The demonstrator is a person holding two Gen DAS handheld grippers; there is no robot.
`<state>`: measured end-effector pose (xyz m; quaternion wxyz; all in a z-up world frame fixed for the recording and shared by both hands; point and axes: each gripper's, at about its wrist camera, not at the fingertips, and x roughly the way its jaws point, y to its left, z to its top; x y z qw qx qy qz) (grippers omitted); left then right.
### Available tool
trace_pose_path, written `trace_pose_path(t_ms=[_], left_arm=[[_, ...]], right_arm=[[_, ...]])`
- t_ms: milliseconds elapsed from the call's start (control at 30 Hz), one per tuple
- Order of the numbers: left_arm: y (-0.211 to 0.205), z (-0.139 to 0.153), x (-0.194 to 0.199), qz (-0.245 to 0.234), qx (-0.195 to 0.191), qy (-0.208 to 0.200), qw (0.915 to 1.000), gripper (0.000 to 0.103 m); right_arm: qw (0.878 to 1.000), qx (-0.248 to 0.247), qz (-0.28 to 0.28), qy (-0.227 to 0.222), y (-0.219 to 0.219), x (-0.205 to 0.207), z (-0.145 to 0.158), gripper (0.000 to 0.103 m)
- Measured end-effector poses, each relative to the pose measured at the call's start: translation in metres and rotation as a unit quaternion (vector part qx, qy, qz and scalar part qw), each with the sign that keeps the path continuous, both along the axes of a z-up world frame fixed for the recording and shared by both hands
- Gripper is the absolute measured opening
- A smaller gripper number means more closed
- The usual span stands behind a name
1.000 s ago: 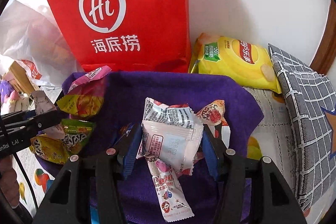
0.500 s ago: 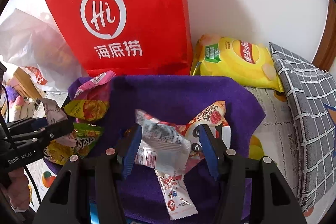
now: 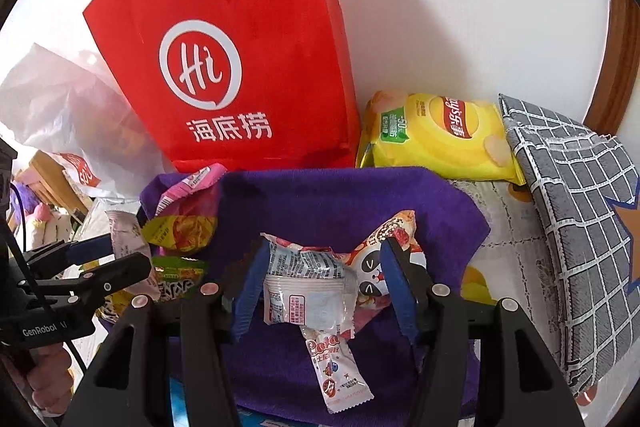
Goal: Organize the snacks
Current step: 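Open both tools to drop the white packets onto the purple towel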
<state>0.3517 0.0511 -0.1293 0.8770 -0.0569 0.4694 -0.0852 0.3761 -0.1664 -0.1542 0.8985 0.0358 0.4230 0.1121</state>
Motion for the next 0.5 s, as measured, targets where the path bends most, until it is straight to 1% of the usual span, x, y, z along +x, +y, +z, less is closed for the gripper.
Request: trace_pose_path(t_ms=[133, 200, 233, 267, 333, 500], left_arm=[[0.0, 0.006, -0.002, 0.002, 0.0, -0.006, 1.0, 0.071], [0.001, 0.011, -0.004, 0.004, 0.001, -0.013, 0.9999, 0.075], [0.001, 0.013, -0.006, 0.003, -0.001, -0.017, 0.9999, 0.076], [0.002, 0.016, -0.007, 0.001, -0.003, -0.02, 0.9998, 0.077], [0.002, 0.021, -0.01, 0.001, -0.005, -0.026, 0.9997, 0.078], [0.001, 0.037, -0.02, -0.005, -0.01, -0.041, 0.9991, 0.079]], right_arm=[[1.0, -0.005, -0.005, -0.008, -0.001, -0.004, 0.009, 0.057], [1.0, -0.007, -0.01, -0.014, -0.002, -0.008, 0.015, 0.058], [1.0, -0.005, -0.013, -0.017, -0.002, -0.011, 0.019, 0.058], [1.0, -0.003, -0.015, -0.018, -0.003, -0.014, 0.021, 0.063], [1.0, 0.001, -0.018, -0.02, -0.004, -0.02, 0.025, 0.064], [1.0, -0.014, -0.025, -0.009, -0.002, -0.037, 0.034, 0.064]])
